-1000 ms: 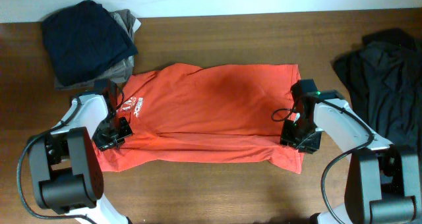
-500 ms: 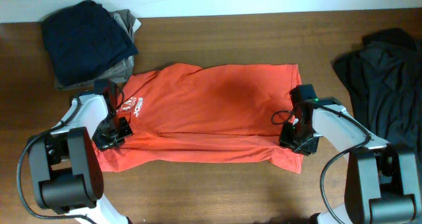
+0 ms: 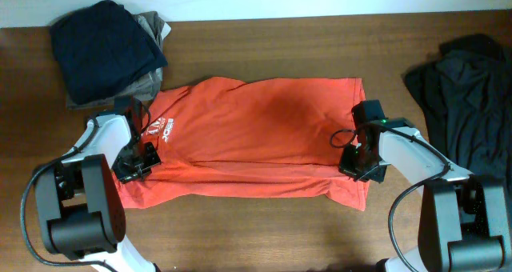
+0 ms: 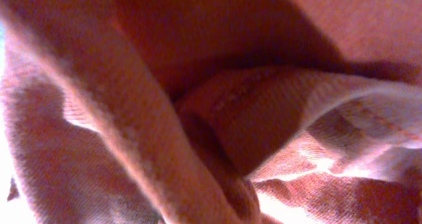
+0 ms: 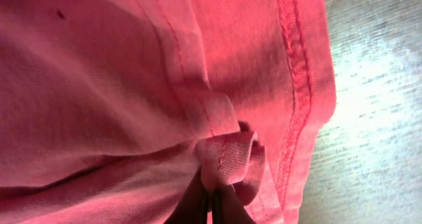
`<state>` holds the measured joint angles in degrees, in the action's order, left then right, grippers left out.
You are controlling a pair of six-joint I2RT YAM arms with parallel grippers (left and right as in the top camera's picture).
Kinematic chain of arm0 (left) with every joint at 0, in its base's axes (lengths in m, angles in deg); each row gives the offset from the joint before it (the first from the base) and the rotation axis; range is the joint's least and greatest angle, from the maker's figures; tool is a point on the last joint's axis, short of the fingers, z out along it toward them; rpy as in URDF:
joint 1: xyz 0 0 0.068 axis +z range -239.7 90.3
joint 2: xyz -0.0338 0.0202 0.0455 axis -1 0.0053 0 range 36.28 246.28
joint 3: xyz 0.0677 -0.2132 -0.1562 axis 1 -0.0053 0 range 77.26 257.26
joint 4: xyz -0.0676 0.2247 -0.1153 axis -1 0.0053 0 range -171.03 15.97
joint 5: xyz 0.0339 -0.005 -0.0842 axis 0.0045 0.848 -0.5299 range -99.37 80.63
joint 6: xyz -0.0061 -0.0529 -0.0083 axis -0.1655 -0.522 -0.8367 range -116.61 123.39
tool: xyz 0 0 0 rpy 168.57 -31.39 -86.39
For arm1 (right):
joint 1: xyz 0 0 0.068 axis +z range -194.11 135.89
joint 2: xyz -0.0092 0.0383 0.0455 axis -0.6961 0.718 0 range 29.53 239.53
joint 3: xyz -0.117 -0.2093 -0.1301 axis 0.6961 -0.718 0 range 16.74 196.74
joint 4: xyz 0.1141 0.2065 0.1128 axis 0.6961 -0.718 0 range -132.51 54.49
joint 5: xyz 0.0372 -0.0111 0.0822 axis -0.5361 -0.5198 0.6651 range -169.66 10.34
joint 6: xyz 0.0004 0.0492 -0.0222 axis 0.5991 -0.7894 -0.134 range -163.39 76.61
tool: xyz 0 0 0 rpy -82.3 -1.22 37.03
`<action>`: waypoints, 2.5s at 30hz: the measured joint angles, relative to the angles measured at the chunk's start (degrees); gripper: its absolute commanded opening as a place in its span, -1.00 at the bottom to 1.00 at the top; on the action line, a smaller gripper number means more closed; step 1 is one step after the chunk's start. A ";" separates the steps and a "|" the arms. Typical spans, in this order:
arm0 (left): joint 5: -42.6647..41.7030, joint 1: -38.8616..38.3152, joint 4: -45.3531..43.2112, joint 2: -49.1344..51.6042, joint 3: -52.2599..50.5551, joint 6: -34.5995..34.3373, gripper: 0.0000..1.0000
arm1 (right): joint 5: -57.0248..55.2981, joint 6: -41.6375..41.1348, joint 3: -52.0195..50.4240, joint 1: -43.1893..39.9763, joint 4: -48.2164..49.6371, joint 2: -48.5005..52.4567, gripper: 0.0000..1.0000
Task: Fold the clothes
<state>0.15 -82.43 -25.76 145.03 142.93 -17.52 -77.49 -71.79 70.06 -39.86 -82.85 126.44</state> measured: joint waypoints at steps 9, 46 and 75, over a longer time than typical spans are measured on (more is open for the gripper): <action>0.00 0.00 -0.07 0.00 0.00 0.00 -0.95 | -0.52 -0.13 0.59 0.00 1.05 0.00 -0.92; -11.39 -3.96 18.08 0.31 19.21 1.64 -0.99 | 13.20 12.17 9.27 -9.35 -9.70 -2.54 -0.80; -21.09 -29.24 11.17 5.35 14.34 0.11 -0.99 | 14.27 13.60 0.98 -1.84 -4.57 -2.91 -0.70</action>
<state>-20.94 -111.67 -14.59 150.39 157.26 -17.41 -63.22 -58.20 71.04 -41.70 -87.41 123.53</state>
